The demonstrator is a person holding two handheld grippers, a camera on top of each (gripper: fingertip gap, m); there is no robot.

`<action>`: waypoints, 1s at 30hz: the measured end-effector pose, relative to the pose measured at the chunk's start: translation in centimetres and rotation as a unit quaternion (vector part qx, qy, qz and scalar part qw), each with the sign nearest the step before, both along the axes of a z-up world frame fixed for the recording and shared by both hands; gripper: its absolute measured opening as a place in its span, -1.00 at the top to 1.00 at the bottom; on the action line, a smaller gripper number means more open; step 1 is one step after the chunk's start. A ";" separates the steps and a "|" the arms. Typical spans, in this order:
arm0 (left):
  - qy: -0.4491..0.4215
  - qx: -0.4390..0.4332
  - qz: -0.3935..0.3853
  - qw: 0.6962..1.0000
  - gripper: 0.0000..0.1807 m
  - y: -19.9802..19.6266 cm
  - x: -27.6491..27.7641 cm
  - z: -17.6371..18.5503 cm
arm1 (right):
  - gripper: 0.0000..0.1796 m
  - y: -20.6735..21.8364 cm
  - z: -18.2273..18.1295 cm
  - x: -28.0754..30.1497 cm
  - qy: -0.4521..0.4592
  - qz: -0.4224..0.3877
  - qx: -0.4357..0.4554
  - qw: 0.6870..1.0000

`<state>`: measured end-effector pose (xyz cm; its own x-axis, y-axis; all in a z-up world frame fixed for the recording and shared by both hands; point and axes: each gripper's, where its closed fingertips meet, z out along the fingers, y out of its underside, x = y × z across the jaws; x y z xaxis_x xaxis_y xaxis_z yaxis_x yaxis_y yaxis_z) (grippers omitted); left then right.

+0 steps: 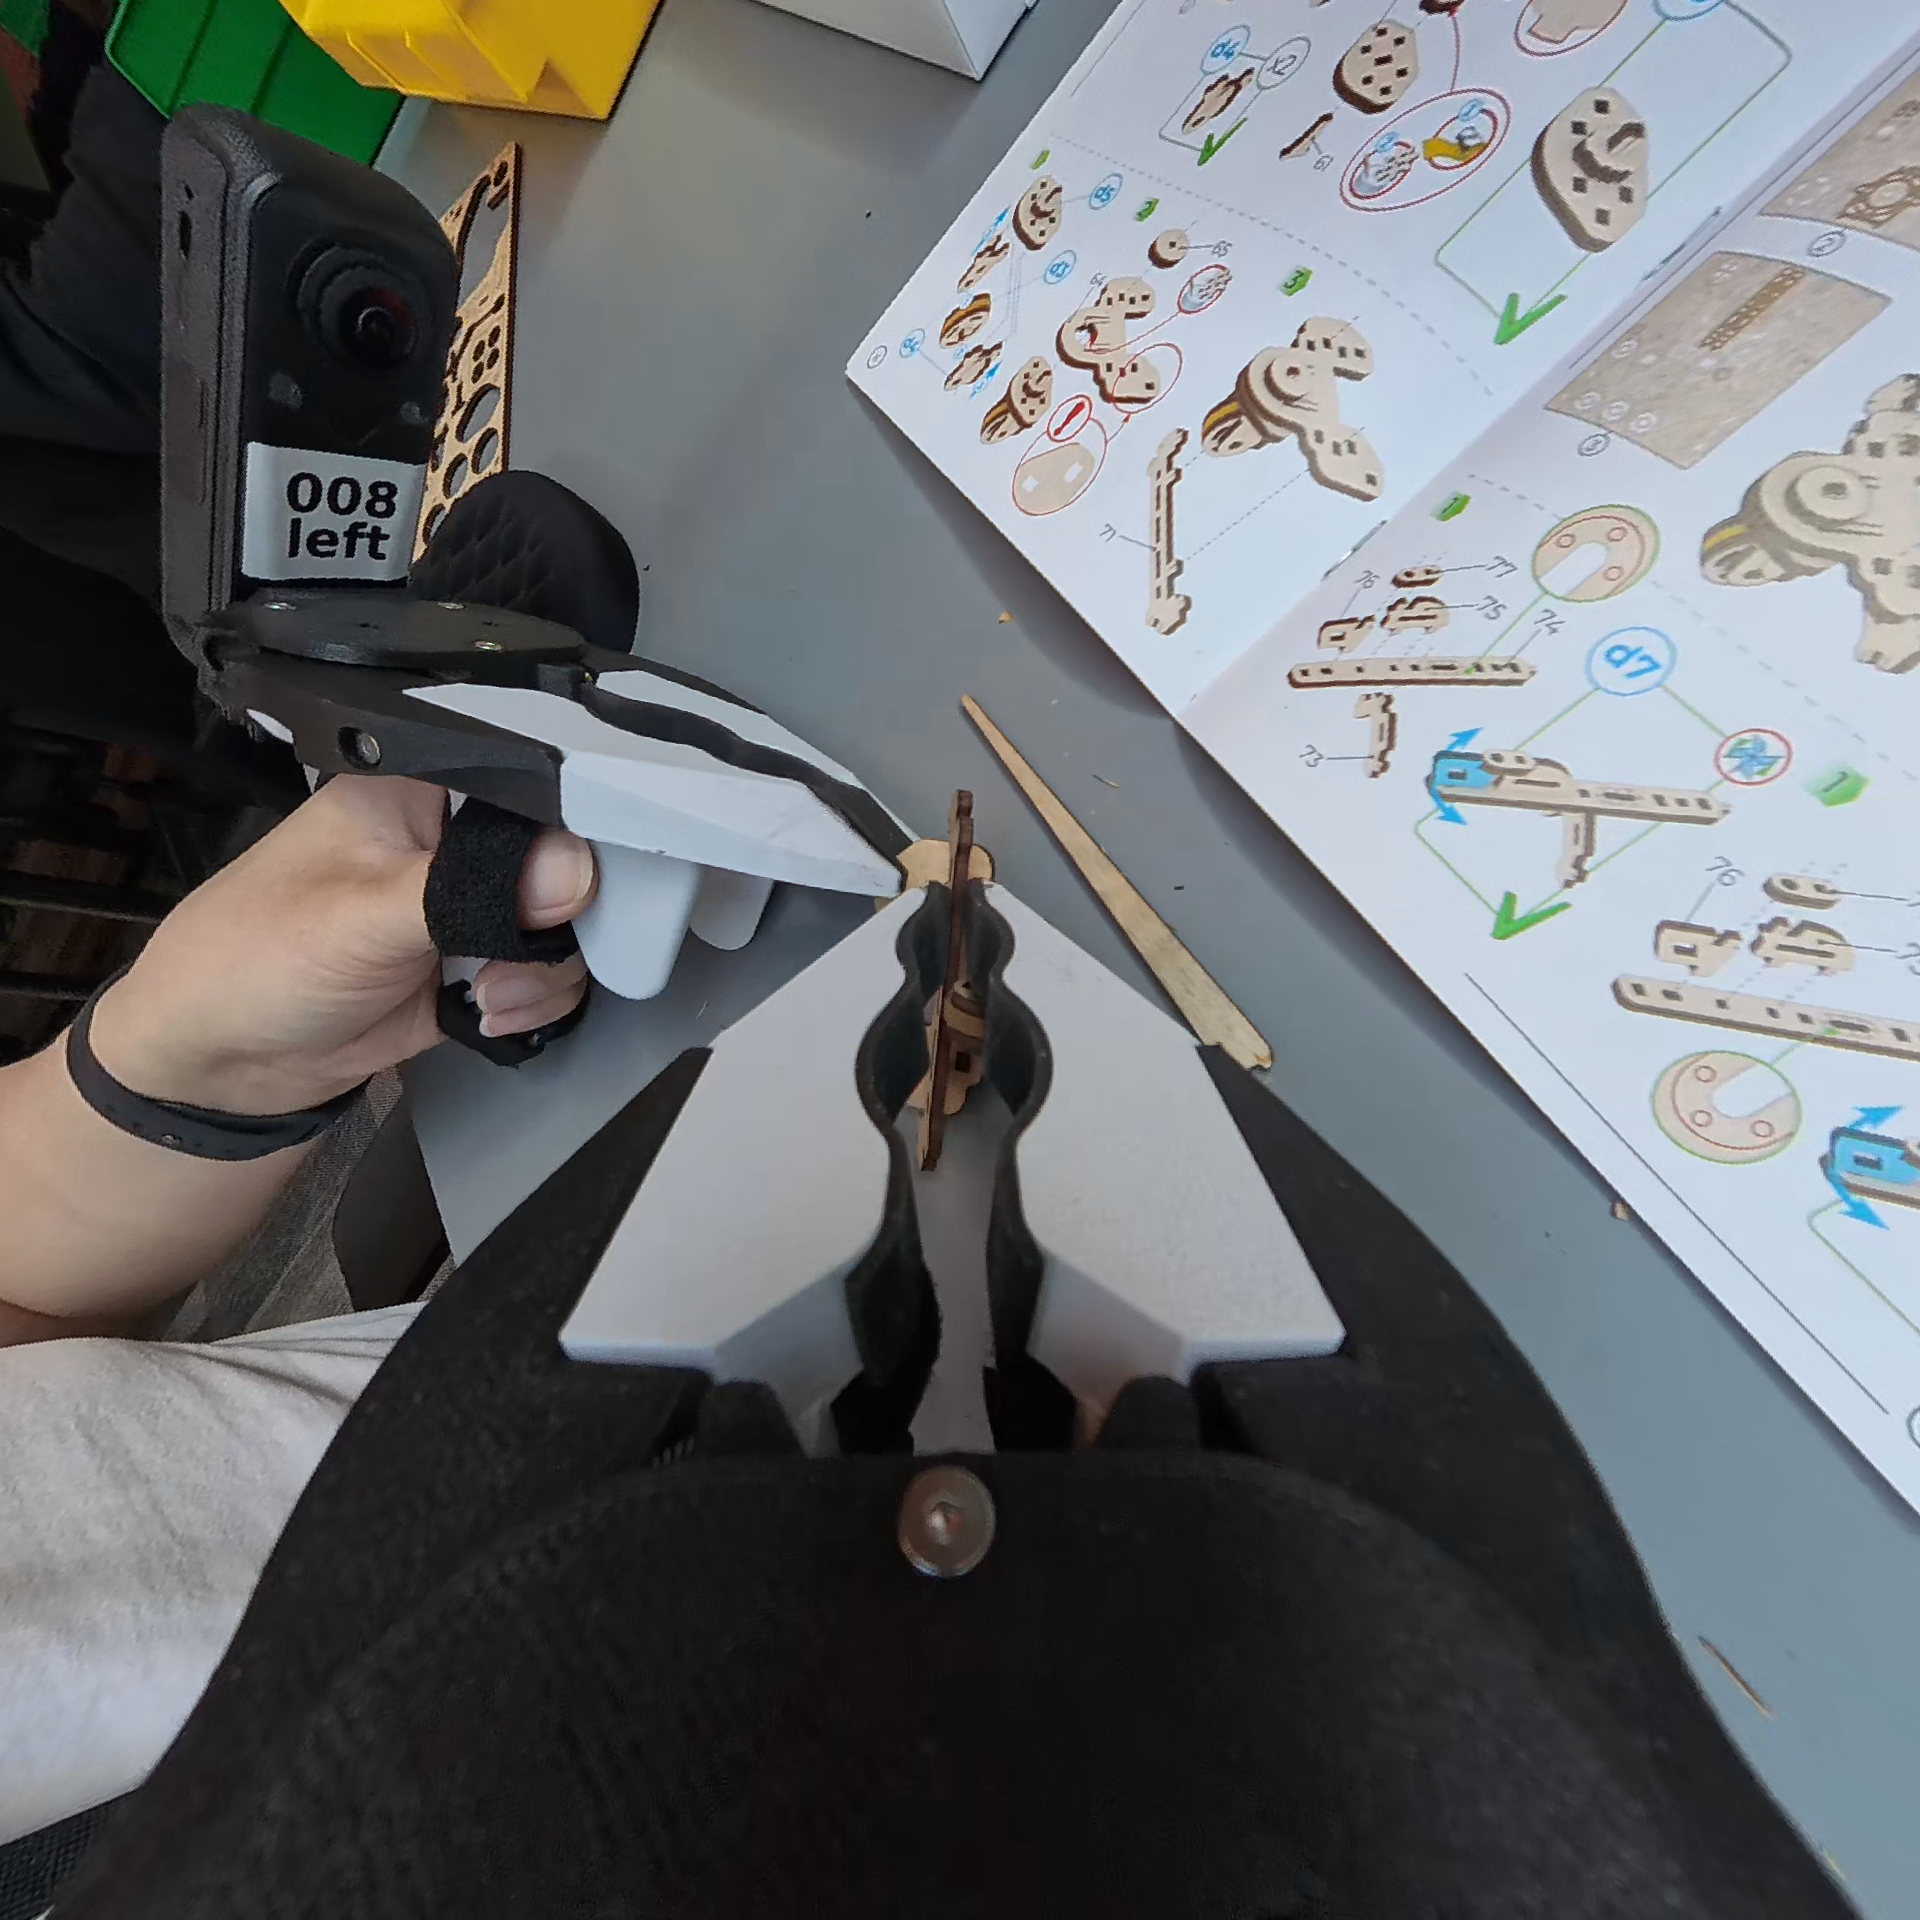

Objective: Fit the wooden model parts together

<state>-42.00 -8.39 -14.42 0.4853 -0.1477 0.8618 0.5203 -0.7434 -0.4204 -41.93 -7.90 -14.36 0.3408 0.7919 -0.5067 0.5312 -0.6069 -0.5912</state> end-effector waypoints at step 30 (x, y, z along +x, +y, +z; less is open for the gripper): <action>0.014 0.007 -0.031 0.999 0.99 0.1 1.6 0.0 | 0.98 0.1 0.7 1.0 0.077 -0.012 0.004 0.997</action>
<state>-40.36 -8.33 -14.45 0.4992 -0.1894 0.8455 0.4613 -0.7680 -0.4444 -40.92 -7.75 -13.66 0.2775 0.7886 -0.5487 0.4196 -0.6133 -0.6692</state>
